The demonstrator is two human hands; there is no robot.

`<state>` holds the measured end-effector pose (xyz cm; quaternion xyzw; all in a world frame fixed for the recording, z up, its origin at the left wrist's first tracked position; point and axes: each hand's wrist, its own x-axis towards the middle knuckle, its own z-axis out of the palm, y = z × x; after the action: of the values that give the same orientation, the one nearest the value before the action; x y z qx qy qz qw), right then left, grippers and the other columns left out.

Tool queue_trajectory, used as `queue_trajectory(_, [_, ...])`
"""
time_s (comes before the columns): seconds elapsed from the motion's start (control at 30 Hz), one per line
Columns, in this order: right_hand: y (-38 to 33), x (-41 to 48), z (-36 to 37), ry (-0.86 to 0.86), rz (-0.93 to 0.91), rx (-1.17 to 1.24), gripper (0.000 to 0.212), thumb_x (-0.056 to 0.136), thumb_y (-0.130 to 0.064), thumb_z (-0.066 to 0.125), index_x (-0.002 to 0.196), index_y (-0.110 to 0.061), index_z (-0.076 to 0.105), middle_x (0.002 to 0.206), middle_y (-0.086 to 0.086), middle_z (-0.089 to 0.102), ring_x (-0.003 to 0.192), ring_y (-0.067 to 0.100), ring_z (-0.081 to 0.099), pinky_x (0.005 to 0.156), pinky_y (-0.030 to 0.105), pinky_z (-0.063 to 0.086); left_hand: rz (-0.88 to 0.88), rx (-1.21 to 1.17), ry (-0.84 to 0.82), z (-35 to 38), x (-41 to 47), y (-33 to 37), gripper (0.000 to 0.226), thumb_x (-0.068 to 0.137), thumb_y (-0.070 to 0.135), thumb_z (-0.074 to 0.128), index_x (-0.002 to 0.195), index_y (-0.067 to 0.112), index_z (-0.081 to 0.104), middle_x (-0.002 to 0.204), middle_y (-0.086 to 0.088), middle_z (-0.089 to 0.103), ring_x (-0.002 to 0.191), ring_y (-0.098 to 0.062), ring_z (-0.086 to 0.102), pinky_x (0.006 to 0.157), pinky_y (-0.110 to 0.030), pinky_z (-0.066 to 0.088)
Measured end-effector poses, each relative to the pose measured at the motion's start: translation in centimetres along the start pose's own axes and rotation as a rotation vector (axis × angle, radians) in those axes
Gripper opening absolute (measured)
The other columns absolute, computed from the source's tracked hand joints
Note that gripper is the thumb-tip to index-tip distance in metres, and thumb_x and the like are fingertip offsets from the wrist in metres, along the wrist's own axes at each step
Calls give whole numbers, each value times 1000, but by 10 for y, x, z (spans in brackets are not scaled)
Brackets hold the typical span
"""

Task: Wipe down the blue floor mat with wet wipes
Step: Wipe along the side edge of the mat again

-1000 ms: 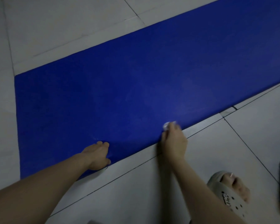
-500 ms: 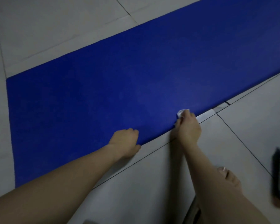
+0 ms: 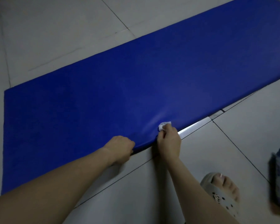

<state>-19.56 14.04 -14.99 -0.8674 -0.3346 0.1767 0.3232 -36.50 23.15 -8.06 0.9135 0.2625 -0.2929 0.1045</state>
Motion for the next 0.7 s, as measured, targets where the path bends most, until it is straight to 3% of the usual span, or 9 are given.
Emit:
queue_trajectory(0.13, [-23, -42, 30, -112, -186, -63, 15, 100, -32, 48, 103, -19, 55, 97, -1, 62, 79, 16, 59, 73, 31, 51, -40, 50, -166, 13, -43, -36, 24, 103, 32, 45, 90, 15, 55, 79, 1, 52, 74, -20, 49, 69, -34, 36])
queue_trajectory(0.23, [-45, -79, 58, -239, -393, -96, 17, 102, -33, 49, 105, -18, 57, 89, -2, 62, 70, 14, 57, 64, 26, 46, -108, 18, -176, 28, -49, -46, 22, 100, 35, 46, 98, 18, 60, 85, 2, 57, 78, -19, 55, 74, -37, 47])
queue_trajectory(0.3, [-57, -100, 73, -262, -483, -120, 10, 96, -27, 61, 100, -18, 60, 79, -3, 60, 60, 12, 55, 54, 23, 37, -162, -115, -109, 38, -42, -47, 30, 97, 46, 51, 115, 23, 58, 102, 3, 61, 91, -18, 60, 83, -37, 52])
queue_trajectory(0.4, [-55, -103, 84, -315, -551, -163, 16, 86, -20, 69, 99, -19, 60, 76, -3, 59, 58, 12, 53, 49, 26, 39, -206, -236, -135, 49, -28, -49, 49, 90, 47, 64, 132, 25, 50, 122, 0, 54, 106, -19, 57, 92, -38, 51])
queue_trajectory(0.5, [-44, -87, 76, -283, -610, -226, 23, 76, -21, 79, 90, -21, 61, 71, -5, 56, 53, 12, 50, 47, 25, 37, -216, -301, -181, 51, -20, -55, 42, 86, 41, 71, 121, 26, 53, 118, 2, 52, 100, -19, 55, 89, -37, 51])
queue_trajectory(0.6, [-26, -59, 49, -165, -439, -199, 17, 81, -23, 75, 90, -21, 62, 78, -3, 60, 59, 14, 56, 53, 28, 44, -218, -337, -168, 51, -17, -60, 38, 81, 37, 79, 87, 25, 44, 97, 4, 48, 79, -14, 45, 68, -29, 40])
queue_trajectory(0.7, [-6, -32, 24, -101, -273, -269, 14, 92, -31, 63, 101, -20, 61, 89, -3, 62, 69, 12, 56, 63, 28, 48, -230, -320, -140, 54, -15, -61, 40, 80, 35, 79, 82, 22, 40, 92, 4, 47, 76, -14, 42, 64, -28, 35])
